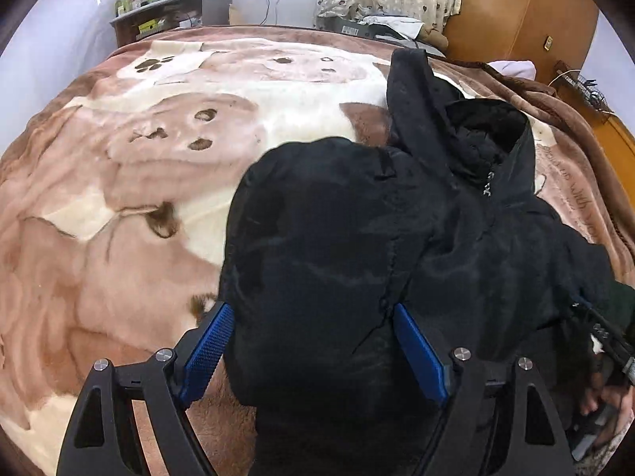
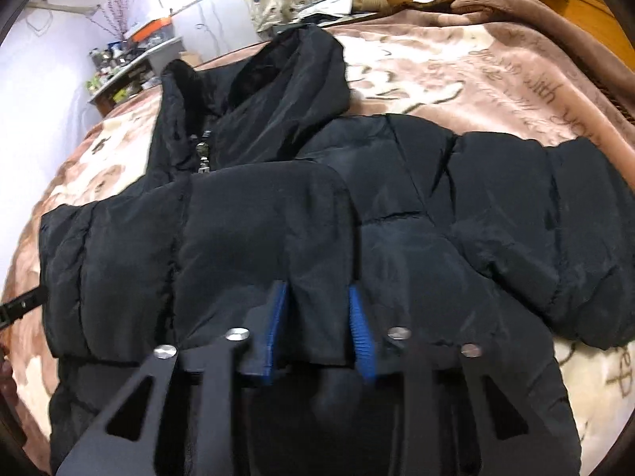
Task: Fold large clothes
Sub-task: 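Release the sleeve with the left gripper while the right gripper reaches the other sleeve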
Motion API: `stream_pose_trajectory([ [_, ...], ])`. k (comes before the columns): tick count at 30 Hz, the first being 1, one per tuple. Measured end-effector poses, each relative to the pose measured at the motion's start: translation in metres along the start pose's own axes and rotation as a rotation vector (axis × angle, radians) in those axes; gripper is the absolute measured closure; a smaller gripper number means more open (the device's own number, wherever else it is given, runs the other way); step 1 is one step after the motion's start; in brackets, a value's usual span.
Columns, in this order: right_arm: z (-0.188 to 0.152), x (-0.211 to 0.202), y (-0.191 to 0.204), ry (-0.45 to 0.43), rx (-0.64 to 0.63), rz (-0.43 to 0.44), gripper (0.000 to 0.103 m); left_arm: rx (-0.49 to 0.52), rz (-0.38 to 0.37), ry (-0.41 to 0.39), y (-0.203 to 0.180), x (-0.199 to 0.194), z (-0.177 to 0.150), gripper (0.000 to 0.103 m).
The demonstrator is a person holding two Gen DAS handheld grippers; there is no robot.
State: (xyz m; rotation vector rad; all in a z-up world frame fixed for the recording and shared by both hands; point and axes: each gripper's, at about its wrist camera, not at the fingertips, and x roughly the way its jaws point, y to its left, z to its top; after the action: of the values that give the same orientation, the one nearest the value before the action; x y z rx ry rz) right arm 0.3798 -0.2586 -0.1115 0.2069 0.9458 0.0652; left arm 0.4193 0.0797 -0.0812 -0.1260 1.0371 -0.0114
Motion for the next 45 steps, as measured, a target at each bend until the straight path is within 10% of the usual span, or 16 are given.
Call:
stream_pose_trajectory([
  [5, -0.001, -0.023, -0.015, -0.057, 0.025, -0.02, 0.099, 0.001, 0.013, 0.001, -0.008, 0.009, 0.0, 0.021],
  [24, -0.006, -0.029, -0.048, -0.02, 0.043, -0.103, 0.086, 0.034, 0.1, 0.049, -0.028, 0.02, -0.002, 0.019],
  [38, -0.043, -0.177, -0.235, -0.208, 0.37, -0.428, 0.063, 0.064, -0.142, -0.043, -0.093, -0.091, -0.026, 0.019],
  [45, -0.067, -0.204, -0.315, -0.243, 0.574, -0.435, 0.057, 0.134, -0.196, -0.031, -0.164, -0.088, -0.039, 0.019],
])
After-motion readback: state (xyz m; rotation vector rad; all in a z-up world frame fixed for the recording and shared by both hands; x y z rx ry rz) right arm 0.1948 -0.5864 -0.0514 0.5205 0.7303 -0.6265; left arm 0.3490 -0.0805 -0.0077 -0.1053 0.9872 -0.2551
